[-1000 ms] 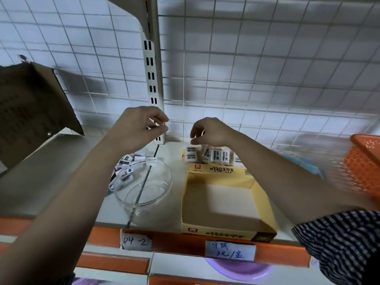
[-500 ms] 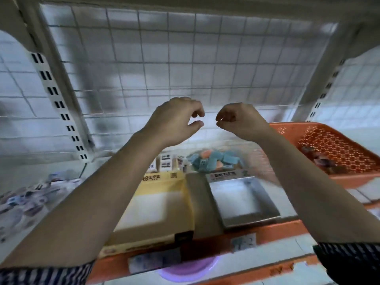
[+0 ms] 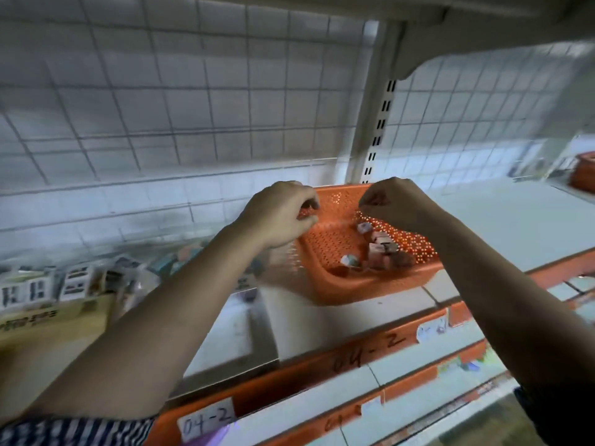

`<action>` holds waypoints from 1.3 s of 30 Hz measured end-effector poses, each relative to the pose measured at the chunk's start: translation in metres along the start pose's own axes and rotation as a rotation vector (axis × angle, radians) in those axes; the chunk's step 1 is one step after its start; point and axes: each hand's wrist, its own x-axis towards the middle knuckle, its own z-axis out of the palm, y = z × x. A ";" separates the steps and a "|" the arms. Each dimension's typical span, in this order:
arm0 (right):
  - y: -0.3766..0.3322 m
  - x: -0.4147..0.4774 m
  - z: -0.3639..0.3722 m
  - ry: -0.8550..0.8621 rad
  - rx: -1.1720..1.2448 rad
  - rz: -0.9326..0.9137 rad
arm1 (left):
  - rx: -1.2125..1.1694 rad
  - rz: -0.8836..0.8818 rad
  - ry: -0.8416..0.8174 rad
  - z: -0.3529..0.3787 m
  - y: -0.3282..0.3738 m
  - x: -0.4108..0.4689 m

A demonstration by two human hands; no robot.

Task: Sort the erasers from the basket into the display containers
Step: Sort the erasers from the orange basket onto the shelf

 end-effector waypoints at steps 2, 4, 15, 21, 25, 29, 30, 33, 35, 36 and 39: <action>0.022 0.003 -0.002 -0.031 -0.026 -0.001 | -0.026 -0.014 0.007 0.015 0.009 0.012; 0.040 0.008 -0.001 -0.080 -0.066 -0.023 | -0.053 -0.040 0.034 0.029 0.018 0.023; 0.074 0.041 0.031 -0.442 -0.388 -0.094 | -0.146 -0.171 0.067 0.079 0.037 0.058; 0.080 0.048 0.041 -0.448 -0.404 -0.137 | -0.173 -0.201 0.081 0.085 0.031 0.059; 0.084 0.050 0.030 -0.306 -0.254 -0.176 | -0.100 -0.221 0.018 0.083 0.027 0.067; 0.091 0.035 0.005 -0.085 0.098 -0.091 | -0.005 -0.179 -0.108 0.083 0.026 0.092; 0.094 0.030 0.000 -0.022 0.164 -0.067 | 0.011 -0.167 -0.142 0.084 0.027 0.101; 0.101 0.012 -0.009 0.112 0.351 0.018 | 0.064 -0.143 -0.258 0.094 0.030 0.129; 0.104 0.001 -0.014 0.146 0.499 0.080 | 0.131 -0.124 -0.346 0.105 0.033 0.144; 0.105 -0.004 -0.016 0.148 0.562 0.101 | 0.161 -0.116 -0.384 0.111 0.035 0.150; 0.109 -0.015 -0.017 0.125 0.661 0.130 | 0.179 -0.108 -0.479 0.131 0.038 0.163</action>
